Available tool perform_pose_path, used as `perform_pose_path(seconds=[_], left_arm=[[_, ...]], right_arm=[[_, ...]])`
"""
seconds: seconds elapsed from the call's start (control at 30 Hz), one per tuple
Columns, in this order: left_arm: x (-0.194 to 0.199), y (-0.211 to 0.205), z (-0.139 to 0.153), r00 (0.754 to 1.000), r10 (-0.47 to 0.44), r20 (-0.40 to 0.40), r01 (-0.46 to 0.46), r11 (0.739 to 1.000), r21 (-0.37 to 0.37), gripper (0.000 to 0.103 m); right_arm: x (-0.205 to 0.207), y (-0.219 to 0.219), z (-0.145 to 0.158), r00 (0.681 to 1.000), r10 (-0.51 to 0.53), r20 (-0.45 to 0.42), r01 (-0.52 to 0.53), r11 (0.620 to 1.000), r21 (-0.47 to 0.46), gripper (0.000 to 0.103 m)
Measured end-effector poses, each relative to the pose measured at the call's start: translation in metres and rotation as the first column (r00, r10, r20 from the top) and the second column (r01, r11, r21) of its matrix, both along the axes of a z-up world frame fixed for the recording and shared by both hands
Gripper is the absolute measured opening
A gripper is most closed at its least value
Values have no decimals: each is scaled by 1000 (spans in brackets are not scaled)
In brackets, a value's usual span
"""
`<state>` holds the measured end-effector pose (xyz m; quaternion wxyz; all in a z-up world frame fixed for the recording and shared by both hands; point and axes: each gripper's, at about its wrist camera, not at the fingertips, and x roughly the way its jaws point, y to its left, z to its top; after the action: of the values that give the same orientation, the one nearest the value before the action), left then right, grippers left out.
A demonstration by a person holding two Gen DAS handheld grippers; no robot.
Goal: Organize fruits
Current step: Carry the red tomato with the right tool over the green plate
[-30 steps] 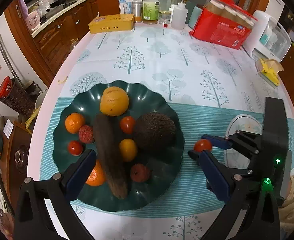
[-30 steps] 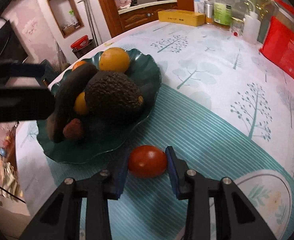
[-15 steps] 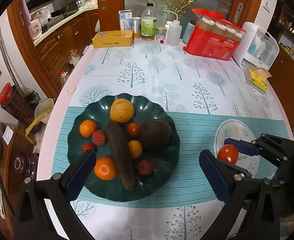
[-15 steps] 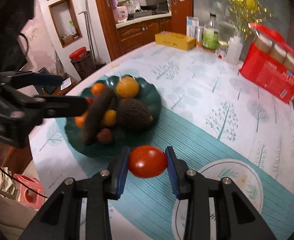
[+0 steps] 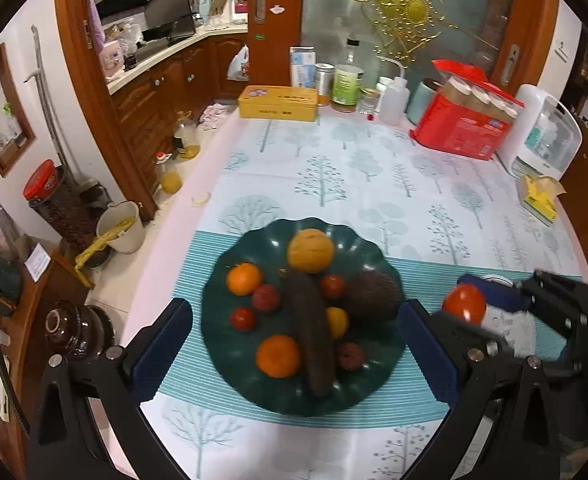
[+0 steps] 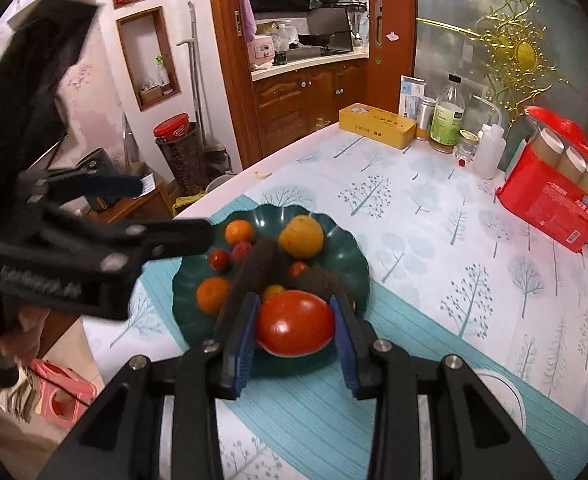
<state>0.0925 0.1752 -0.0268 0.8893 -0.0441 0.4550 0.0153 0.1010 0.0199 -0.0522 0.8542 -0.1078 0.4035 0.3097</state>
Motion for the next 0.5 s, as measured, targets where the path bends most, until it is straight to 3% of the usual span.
perform_pose_path(seconds=[0.2, 0.5], left_arm=[[6, 14, -6, 999, 35, -8, -35, 999, 0, 102], [22, 15, -20, 999, 15, -40, -15, 1000, 14, 102]], right_arm=[[33, 22, -12, 999, -39, -14, 39, 999, -28, 37], [68, 45, -49, 994, -60, -92, 56, 997, -50, 37]])
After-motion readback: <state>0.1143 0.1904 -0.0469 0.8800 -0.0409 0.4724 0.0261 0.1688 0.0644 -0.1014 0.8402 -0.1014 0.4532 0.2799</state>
